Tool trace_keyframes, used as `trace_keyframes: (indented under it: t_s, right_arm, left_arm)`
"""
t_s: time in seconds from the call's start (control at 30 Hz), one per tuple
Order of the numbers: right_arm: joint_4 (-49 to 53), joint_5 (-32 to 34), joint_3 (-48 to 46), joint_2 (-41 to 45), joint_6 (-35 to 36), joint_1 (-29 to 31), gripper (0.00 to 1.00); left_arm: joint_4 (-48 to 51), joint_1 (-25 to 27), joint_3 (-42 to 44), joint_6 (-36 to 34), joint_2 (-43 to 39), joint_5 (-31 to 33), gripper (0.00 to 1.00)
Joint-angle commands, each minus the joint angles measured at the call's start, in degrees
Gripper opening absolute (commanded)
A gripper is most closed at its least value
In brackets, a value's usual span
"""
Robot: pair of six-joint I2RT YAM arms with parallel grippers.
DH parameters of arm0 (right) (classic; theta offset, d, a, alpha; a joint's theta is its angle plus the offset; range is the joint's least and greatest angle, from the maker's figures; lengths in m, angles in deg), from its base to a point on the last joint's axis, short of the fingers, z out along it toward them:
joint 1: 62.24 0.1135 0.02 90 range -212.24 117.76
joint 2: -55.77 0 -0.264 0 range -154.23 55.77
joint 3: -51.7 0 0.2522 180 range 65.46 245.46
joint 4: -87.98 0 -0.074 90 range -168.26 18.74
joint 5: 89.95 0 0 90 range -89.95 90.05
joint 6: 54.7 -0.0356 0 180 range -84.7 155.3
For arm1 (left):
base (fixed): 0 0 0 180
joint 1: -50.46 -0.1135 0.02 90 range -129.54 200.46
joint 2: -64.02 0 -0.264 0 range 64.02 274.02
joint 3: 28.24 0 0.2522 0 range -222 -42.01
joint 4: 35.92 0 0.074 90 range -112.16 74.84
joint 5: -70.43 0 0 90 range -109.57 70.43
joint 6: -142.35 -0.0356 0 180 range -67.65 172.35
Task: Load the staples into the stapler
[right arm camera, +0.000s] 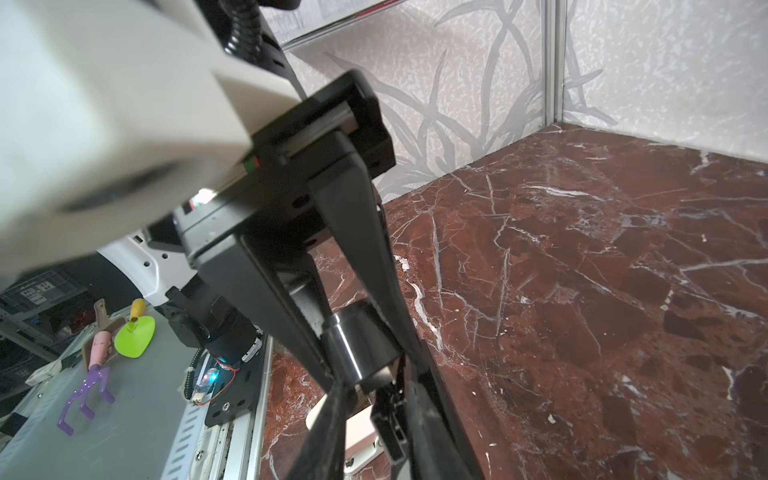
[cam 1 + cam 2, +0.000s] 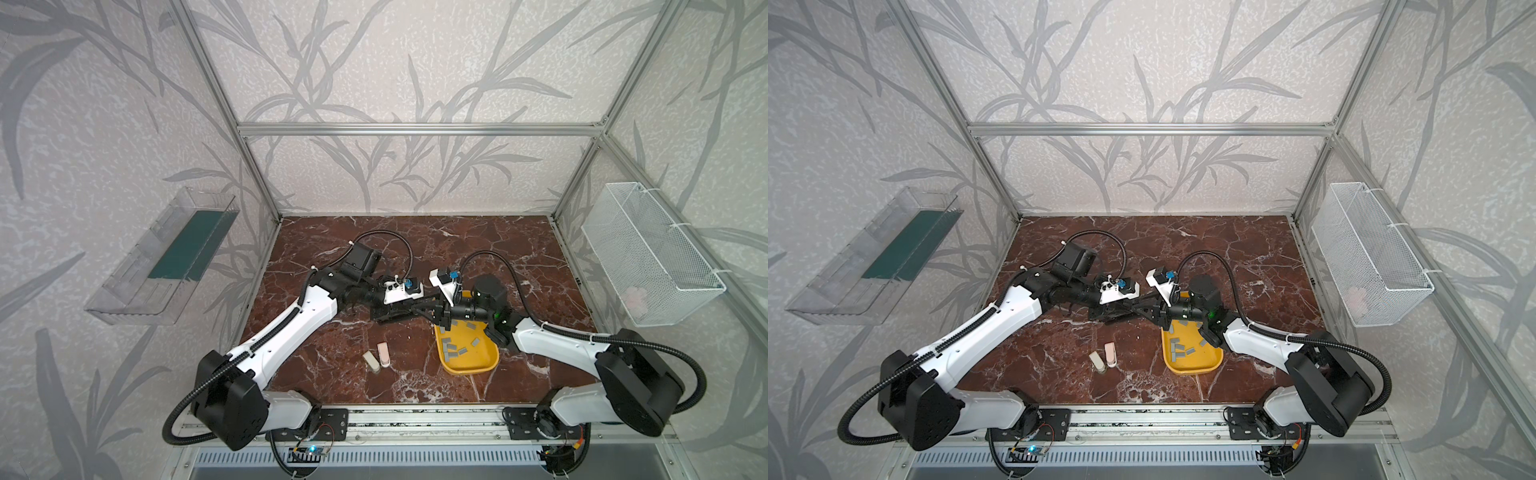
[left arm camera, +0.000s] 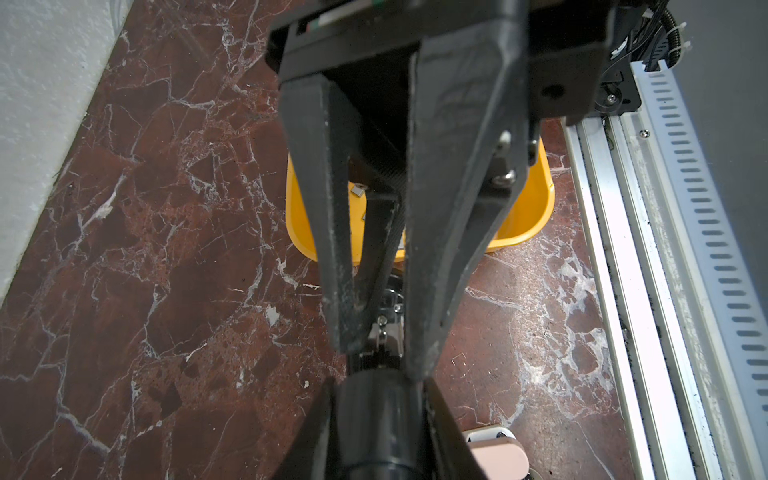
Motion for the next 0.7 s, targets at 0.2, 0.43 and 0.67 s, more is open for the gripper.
trace_keyframes:
  t_s: [0.2, 0.43, 0.67]
  right_arm:
    - [1.15, -1.89, 1.27, -1.6, 3.98, 1.56, 0.27]
    - [6.2, 0.3, 2.26, -0.57, 7.82, 3.17, 0.27]
    - [17.52, 6.82, 5.76, -1.19, 17.19, 7.27, 0.27]
  left_arm:
    - [-1.85, -1.53, -1.66, -2.83, -7.03, -9.2, 0.0]
    - [-2.48, -2.29, -1.35, -2.52, -8.07, -10.02, 0.0]
    - [-3.34, -3.91, -0.79, -2.78, -9.14, -10.44, 0.0]
